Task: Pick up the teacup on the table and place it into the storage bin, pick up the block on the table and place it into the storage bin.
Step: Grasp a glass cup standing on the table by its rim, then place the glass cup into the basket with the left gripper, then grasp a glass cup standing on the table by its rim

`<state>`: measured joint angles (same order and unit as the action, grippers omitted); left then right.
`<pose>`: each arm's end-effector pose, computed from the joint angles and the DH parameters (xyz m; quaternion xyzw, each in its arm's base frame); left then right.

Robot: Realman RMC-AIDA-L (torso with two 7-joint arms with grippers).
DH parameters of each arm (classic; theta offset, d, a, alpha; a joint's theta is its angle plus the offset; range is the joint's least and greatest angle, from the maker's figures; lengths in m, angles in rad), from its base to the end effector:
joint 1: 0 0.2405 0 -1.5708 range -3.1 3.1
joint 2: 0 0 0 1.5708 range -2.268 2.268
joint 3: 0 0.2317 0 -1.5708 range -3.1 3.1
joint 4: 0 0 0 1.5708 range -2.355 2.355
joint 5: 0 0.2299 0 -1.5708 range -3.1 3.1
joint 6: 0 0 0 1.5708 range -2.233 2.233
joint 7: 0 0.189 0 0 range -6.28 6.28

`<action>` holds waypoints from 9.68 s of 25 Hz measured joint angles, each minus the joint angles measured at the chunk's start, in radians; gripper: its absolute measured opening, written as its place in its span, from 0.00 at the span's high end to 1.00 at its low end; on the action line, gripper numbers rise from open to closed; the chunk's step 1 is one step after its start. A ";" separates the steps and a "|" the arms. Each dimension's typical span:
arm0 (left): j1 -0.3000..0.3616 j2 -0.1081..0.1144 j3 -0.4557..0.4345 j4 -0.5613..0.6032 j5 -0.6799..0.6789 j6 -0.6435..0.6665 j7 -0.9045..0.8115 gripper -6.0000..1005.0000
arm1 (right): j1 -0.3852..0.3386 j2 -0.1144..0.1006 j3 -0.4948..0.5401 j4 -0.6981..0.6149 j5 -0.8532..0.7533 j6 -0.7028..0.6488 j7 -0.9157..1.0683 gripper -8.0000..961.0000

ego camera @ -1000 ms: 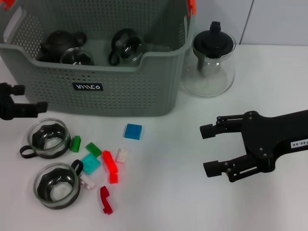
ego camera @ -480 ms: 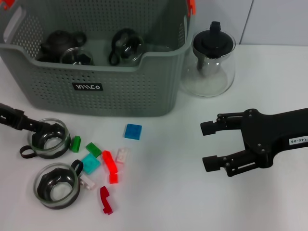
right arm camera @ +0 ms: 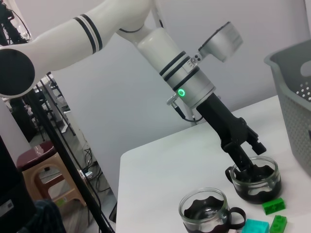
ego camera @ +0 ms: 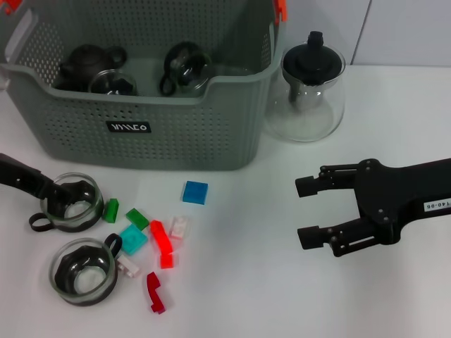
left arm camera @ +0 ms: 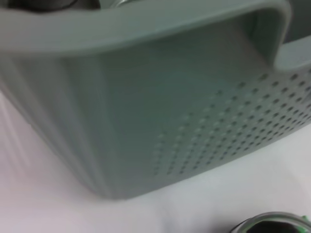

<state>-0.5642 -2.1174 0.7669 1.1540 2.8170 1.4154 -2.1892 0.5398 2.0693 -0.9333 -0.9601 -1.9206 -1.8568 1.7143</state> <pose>-0.3097 0.3825 0.0478 -0.8528 -0.4218 0.1314 0.2783 0.1625 0.3177 -0.0063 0.9615 -0.1704 -0.2104 0.0476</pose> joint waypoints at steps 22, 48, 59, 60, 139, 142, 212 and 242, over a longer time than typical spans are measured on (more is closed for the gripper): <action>-0.013 -0.002 0.059 -0.071 0.039 -0.071 -0.057 0.60 | 0.003 -0.006 0.017 0.011 0.002 0.008 -0.006 0.02; 0.047 0.015 -0.212 0.087 -0.394 0.366 0.062 0.94 | -0.012 -0.082 0.116 0.120 0.001 -0.001 -0.022 0.02; -0.085 0.053 -0.235 -0.011 -0.736 0.441 0.037 0.94 | -0.010 -0.113 0.128 0.171 -0.046 -0.004 -0.039 0.02; -0.110 0.059 -0.232 -0.010 -0.747 0.413 0.021 0.94 | -0.009 -0.112 0.128 0.171 -0.054 -0.004 -0.042 0.02; -0.424 0.141 0.274 -0.330 0.042 -0.335 -0.361 0.93 | 0.009 -0.103 0.142 0.248 -0.115 0.078 0.004 0.02; -0.424 0.140 0.283 -0.330 0.042 -0.342 -0.360 0.90 | 0.008 -0.103 0.142 0.248 -0.115 0.078 0.004 0.02; 0.251 -0.056 0.252 0.533 -0.246 0.547 0.248 0.27 | 0.001 -0.095 0.276 0.290 -0.109 0.077 -0.047 0.02; 0.213 -0.061 0.609 0.391 -0.020 0.362 0.103 0.36 | -0.003 -0.095 0.299 0.290 -0.111 0.079 -0.048 0.02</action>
<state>-0.3509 -2.1783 1.3760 1.5455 2.7974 1.7774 -2.0861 0.5365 1.9746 -0.6340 -0.6703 -2.0311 -1.7778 1.6661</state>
